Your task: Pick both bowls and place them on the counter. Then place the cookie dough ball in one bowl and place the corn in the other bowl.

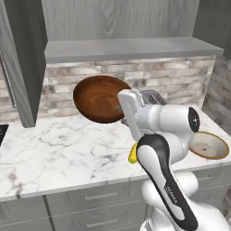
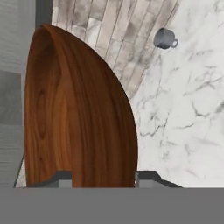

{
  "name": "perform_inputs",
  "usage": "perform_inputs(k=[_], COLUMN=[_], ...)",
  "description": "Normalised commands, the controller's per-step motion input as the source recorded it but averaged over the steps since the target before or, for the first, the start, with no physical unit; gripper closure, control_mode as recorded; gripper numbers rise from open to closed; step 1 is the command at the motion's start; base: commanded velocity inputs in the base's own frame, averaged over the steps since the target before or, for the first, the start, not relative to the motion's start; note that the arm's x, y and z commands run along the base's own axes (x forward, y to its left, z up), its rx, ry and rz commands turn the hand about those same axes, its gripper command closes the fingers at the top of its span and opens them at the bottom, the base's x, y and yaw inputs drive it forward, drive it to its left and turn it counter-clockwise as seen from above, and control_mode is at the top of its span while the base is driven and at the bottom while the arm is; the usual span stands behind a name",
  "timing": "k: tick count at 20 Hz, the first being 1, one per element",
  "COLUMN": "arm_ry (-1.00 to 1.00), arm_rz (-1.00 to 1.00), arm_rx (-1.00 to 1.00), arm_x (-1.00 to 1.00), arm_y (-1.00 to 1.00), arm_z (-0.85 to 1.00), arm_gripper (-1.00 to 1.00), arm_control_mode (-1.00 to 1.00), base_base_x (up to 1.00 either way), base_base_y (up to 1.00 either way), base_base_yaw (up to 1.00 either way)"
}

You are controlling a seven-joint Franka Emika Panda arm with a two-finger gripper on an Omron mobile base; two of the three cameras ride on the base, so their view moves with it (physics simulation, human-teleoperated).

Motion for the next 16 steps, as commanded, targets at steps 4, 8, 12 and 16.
perform_inputs(k=[4,8,12,16], arm_ry=[0.13,0.06,0.04,0.07], arm_rz=[0.15,0.27,0.29,0.23], arm_rx=[-0.03,0.0,-0.01,-0.01], arm_x=[0.15,0.24,0.08,0.25], arm_y=[0.03,0.07,0.11,0.17], arm_z=[-0.67,-0.66,-0.6,-0.57], arm_gripper=[1.0,1.0,1.0,1.0], arm_control_mode=[-1.0,-1.0,-1.0,-1.0], base_base_x=[0.0,0.0,0.0,0.0], base_base_y=[0.0,0.0,0.0,0.0], base_base_yaw=[0.0,0.0,0.0,0.0])
